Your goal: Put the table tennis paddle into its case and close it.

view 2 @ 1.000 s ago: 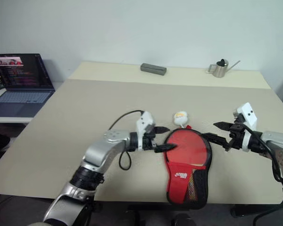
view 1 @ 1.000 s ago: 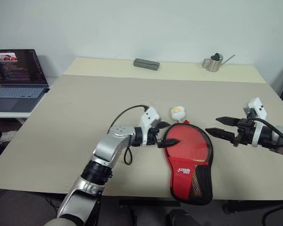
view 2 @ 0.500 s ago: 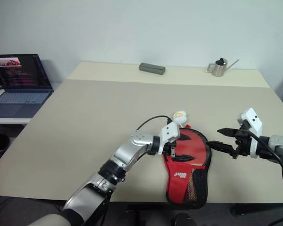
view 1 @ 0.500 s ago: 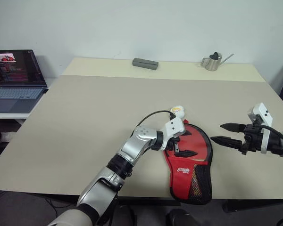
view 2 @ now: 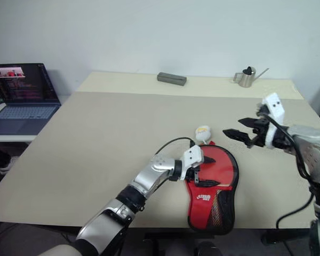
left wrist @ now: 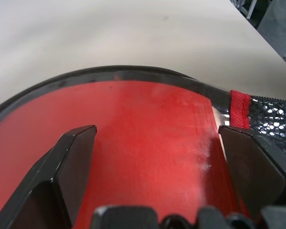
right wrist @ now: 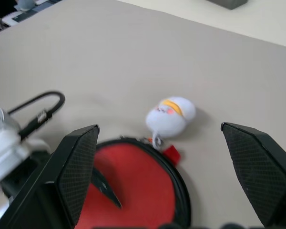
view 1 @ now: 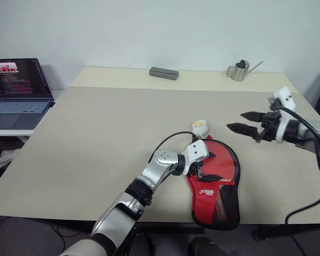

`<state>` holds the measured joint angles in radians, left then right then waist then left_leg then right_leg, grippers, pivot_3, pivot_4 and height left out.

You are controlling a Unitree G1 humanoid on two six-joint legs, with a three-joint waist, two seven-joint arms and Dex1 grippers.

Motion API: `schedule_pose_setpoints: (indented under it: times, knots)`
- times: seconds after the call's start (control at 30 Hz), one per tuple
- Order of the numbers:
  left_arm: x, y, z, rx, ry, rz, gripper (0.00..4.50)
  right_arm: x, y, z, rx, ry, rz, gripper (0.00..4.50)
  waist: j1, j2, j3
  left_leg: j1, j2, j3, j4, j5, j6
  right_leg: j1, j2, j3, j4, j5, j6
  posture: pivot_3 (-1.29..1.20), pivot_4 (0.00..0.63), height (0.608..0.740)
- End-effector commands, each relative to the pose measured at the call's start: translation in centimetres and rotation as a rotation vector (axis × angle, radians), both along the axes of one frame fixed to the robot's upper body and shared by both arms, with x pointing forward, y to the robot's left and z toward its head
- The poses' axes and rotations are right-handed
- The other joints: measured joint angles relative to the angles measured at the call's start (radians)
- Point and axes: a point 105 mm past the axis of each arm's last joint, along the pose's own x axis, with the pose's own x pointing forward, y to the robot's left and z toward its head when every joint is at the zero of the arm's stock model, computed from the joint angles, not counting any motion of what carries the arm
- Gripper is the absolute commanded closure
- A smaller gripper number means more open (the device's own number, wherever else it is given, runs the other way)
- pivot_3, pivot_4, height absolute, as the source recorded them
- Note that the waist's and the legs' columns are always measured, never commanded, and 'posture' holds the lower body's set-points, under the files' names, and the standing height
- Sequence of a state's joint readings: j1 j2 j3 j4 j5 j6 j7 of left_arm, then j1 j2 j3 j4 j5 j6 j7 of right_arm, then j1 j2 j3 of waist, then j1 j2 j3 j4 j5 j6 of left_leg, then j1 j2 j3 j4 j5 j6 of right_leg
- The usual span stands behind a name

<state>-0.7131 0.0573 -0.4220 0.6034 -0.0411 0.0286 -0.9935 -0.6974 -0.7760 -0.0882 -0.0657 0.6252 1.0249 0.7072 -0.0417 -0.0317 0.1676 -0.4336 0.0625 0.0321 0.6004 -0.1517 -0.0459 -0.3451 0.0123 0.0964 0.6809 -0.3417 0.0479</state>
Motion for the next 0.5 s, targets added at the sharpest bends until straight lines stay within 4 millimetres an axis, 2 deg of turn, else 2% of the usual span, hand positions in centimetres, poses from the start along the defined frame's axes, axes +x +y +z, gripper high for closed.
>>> schedule_pose_setpoints:
  times: [0.03,0.17,0.27,0.4,0.5]
  knots:
    - [-0.1,0.4,-2.1,0.052,0.050,0.031,0.03,1.8,1.8,0.8,0.015,0.012,-0.018,0.00,0.000,0.001,0.000,0.000,0.000,0.000,0.000,0.000,0.000,0.000,0.000,0.000,0.000,0.000,0.000,0.00,0.150,0.740]
    - [-0.2,0.1,-2.0,0.042,0.055,0.031,0.03,4.7,4.5,0.4,0.017,0.068,-0.064,0.00,0.002,0.002,-0.001,0.000,0.000,0.000,0.000,0.000,0.000,-0.001,0.000,0.000,0.001,0.000,0.000,0.00,0.150,0.740]
    - [-0.4,-0.1,-2.1,0.044,0.054,0.024,0.03,6.8,5.5,-0.4,-0.010,0.103,-0.116,0.00,0.011,0.002,-0.001,-0.001,0.000,0.000,0.000,0.000,0.001,-0.002,0.000,0.000,0.001,0.000,0.000,0.00,0.150,0.740]
    - [-0.6,-0.1,-2.2,0.043,0.057,0.018,0.03,8.7,5.9,-1.6,-0.090,0.087,-0.147,0.00,0.014,0.002,-0.001,-0.003,0.000,0.002,0.000,0.000,0.001,-0.004,0.000,-0.001,0.000,0.000,0.000,0.00,0.150,0.740]
    - [-0.6,-0.1,-2.2,0.044,0.058,0.016,0.03,9.9,5.3,-2.5,-0.141,0.075,-0.194,0.00,0.012,0.002,-0.001,-0.003,0.000,0.003,0.000,0.000,0.001,-0.004,0.000,-0.001,0.001,0.001,0.000,0.00,0.150,0.740]
